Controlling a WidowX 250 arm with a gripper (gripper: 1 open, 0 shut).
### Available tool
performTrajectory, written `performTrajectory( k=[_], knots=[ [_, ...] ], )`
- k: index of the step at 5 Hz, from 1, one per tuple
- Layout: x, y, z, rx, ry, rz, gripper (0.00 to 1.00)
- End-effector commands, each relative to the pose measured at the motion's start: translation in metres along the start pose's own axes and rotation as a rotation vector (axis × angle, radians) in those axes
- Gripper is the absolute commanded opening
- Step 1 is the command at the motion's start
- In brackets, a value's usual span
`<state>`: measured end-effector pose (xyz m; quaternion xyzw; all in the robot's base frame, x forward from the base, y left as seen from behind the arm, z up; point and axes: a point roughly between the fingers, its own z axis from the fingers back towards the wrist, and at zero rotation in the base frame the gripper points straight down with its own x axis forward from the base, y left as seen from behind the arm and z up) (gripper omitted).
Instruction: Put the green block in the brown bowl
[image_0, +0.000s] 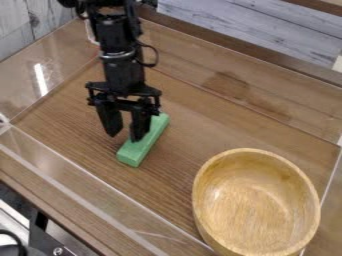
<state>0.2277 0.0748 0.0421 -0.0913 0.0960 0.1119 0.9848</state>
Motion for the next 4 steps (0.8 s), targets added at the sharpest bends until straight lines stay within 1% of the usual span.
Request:
performTrajectory(
  k=[1, 3, 4],
  knots=[
    [0.006, 0.007, 0.007, 0.005, -0.045, 0.010, 1.00],
    [-0.001, -0.010, 0.013, 0.021, -0.032, -0.041, 1.00],
    [0.000, -0.021, -0.003, 0.026, -0.031, -0.039, 1.00]
  ],
)
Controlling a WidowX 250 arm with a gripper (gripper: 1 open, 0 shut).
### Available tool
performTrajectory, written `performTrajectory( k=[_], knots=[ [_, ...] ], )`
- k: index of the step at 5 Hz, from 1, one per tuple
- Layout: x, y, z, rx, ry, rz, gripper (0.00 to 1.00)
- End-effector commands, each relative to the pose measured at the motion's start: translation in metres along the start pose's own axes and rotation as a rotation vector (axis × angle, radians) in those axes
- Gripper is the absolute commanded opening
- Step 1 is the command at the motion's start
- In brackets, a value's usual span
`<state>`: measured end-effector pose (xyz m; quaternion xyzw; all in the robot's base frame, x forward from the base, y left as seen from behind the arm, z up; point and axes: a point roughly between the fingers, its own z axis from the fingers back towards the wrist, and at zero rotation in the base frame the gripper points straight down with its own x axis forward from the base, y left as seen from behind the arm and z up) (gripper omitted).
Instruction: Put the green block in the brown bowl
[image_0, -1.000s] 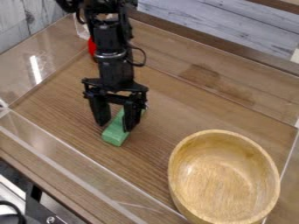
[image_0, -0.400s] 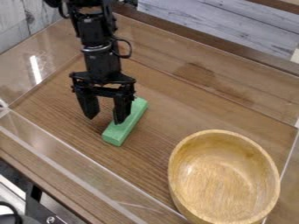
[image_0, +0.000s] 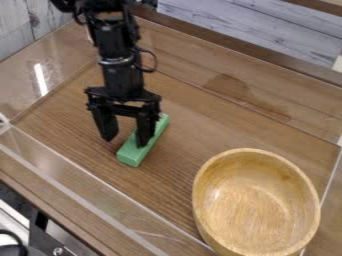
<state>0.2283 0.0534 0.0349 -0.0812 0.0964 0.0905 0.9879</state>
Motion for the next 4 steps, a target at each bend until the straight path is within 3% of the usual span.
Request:
performTrajectory(
  k=[1, 2, 3, 4],
  knots=[
    [0.006, -0.011, -0.008, 0.009, -0.032, 0.008, 1.00],
    [0.001, -0.026, -0.006, 0.011, -0.036, 0.030, 0.00],
    [-0.005, -0.039, 0.007, -0.001, -0.042, 0.049, 0.00],
    [-0.006, -0.024, 0.021, -0.007, -0.043, 0.081, 0.00]
  ],
)
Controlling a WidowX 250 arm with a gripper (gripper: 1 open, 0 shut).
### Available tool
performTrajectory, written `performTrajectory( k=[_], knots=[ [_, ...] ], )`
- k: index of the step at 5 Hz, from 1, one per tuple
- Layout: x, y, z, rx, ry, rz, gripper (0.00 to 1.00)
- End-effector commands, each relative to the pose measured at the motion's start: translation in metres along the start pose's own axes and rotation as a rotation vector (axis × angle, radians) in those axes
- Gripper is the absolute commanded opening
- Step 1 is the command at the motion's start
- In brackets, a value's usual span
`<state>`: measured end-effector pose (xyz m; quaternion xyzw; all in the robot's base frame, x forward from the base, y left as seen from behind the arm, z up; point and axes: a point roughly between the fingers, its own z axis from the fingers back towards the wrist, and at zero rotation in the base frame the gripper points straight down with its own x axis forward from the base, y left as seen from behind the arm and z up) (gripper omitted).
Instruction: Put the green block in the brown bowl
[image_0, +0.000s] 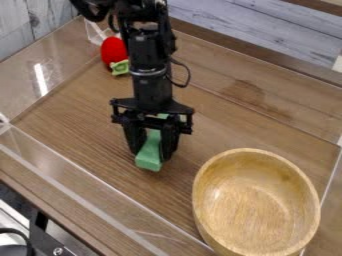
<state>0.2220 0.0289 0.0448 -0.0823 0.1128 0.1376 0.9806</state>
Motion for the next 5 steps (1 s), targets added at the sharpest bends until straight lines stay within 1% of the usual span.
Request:
performTrajectory(
  k=[1, 2, 3, 4, 5],
  knots=[
    [0.007, 0.014, 0.029, -0.008, -0.077, 0.021, 0.00],
    [0.011, 0.016, 0.029, -0.006, -0.074, -0.017, 0.00],
    [0.014, 0.013, 0.023, 0.006, -0.055, -0.054, 0.00],
    [0.017, 0.001, 0.038, 0.001, -0.069, -0.043, 0.00],
    [0.006, -0.032, 0.042, 0.007, -0.072, -0.103, 0.00]
  ],
)
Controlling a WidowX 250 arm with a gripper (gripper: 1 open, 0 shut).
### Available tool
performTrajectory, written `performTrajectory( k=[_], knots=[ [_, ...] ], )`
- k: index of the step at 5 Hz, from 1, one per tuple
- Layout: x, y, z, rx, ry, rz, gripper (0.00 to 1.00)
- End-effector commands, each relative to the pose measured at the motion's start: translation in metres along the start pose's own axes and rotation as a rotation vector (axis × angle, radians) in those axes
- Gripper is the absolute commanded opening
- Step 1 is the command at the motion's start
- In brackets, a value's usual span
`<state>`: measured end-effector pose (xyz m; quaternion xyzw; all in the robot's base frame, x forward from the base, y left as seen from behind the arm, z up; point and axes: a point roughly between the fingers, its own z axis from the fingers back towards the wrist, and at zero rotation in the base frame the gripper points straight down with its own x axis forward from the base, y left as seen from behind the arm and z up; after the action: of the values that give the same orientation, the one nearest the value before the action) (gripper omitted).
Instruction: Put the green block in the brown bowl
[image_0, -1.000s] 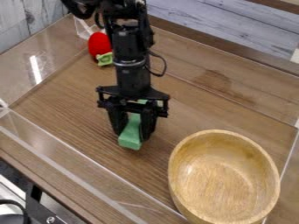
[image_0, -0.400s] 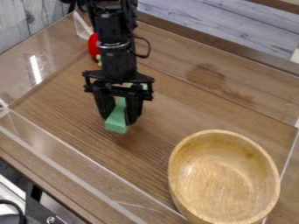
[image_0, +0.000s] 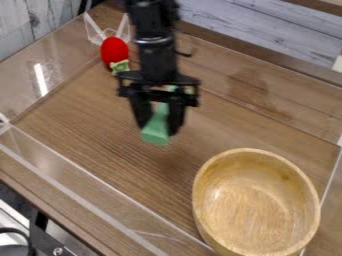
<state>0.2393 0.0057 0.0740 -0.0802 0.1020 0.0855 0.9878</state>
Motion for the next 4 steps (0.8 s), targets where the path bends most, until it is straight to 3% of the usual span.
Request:
performTrajectory(
  k=[1, 3, 4],
  knots=[
    [-0.007, -0.048, 0.001, 0.007, -0.041, -0.073, 0.00],
    [-0.037, -0.084, -0.021, 0.007, -0.043, -0.062, 0.00],
    [-0.046, -0.078, -0.020, 0.005, -0.060, -0.020, 0.00]
  ],
)
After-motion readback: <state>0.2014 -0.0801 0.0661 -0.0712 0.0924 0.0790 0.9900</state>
